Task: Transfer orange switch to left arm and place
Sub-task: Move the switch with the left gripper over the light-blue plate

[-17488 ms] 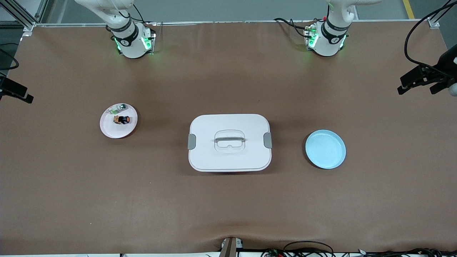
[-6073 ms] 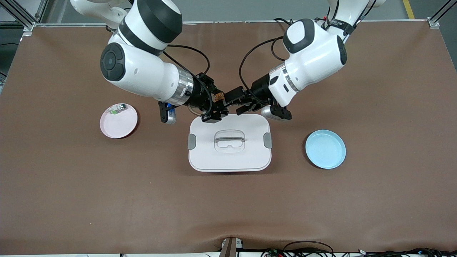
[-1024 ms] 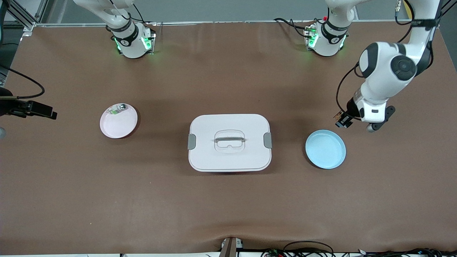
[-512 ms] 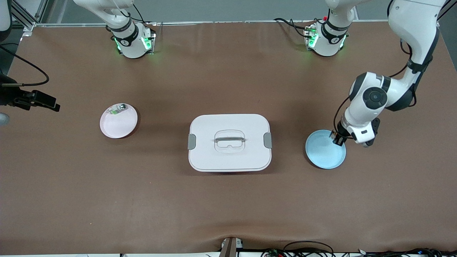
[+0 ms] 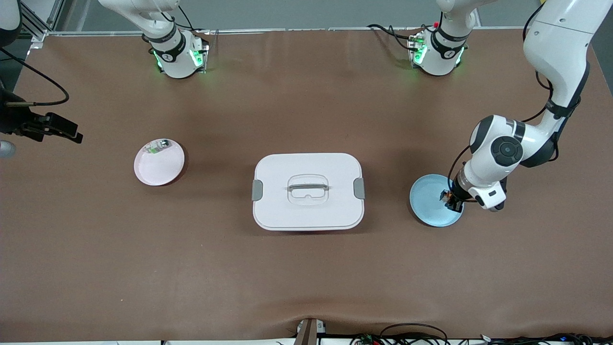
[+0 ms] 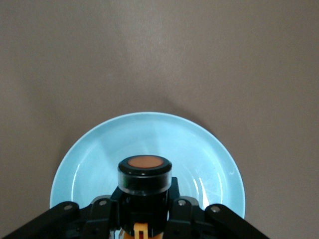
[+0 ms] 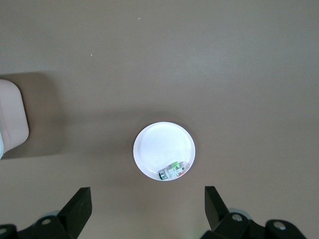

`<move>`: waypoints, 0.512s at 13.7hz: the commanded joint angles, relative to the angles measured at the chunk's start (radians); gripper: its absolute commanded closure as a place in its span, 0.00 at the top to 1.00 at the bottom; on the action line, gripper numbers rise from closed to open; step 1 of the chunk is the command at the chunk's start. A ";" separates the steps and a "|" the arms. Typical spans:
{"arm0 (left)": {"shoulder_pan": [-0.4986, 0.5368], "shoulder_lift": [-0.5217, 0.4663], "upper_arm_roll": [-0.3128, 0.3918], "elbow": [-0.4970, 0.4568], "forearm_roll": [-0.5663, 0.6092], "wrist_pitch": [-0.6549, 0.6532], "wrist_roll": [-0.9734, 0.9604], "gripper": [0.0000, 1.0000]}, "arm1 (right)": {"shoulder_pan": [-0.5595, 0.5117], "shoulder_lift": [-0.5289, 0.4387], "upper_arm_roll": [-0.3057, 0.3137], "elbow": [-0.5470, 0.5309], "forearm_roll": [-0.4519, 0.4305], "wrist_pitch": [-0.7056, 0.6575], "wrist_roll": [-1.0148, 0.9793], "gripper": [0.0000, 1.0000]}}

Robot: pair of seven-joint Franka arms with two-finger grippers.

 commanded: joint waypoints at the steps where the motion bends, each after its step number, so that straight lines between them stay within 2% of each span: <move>1: -0.011 0.029 -0.010 0.023 -0.036 -0.013 -0.048 0.00 | -0.012 -0.039 0.017 -0.035 -0.015 0.010 -0.009 1.00; 7: -0.015 0.056 -0.010 0.023 -0.044 -0.007 -0.188 0.00 | -0.011 -0.039 0.017 -0.036 -0.015 0.011 -0.009 1.00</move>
